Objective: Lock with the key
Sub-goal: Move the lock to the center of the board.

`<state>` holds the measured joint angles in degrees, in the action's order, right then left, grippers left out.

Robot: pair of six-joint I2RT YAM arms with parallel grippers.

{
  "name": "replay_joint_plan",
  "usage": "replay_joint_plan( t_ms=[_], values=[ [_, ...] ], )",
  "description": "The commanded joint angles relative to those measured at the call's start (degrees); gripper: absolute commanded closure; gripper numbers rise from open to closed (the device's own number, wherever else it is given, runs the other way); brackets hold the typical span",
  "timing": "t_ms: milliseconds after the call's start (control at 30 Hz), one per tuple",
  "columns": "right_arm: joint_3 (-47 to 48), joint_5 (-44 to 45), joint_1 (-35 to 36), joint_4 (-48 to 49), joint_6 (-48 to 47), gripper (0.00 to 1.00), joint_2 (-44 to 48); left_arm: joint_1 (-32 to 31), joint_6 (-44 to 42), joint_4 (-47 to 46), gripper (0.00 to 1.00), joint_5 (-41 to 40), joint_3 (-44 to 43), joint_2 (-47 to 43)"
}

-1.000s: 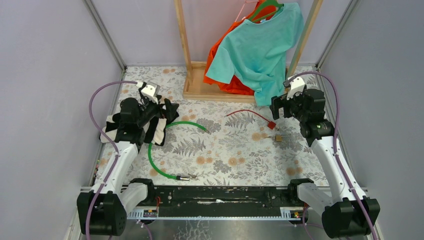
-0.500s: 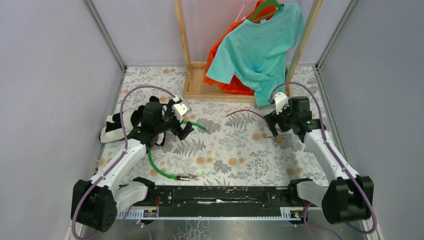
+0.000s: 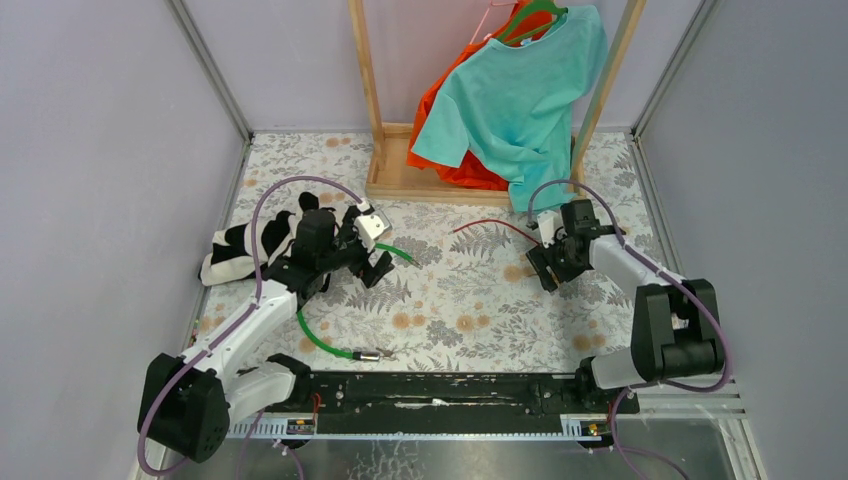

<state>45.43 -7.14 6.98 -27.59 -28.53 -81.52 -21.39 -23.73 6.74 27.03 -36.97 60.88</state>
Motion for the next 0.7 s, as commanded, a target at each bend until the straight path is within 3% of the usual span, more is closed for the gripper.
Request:
replay_joint_plan(
  t_ms=[0,400,667],
  values=[
    [1.9,0.3,0.2,-1.4,2.0,0.25,-2.8,-0.5,0.6,-3.4,0.0,-1.0,1.3,-0.2],
    [5.5,-3.0,0.1,-3.9,2.6,0.32,-8.0,-0.7,0.6,-3.5,0.0,-1.4,1.1,0.3],
    [8.4,1.6,0.1,-3.8,6.5,0.39,-11.5,-1.2,0.7,-3.6,0.0,-1.7,1.1,0.6]
  ],
)
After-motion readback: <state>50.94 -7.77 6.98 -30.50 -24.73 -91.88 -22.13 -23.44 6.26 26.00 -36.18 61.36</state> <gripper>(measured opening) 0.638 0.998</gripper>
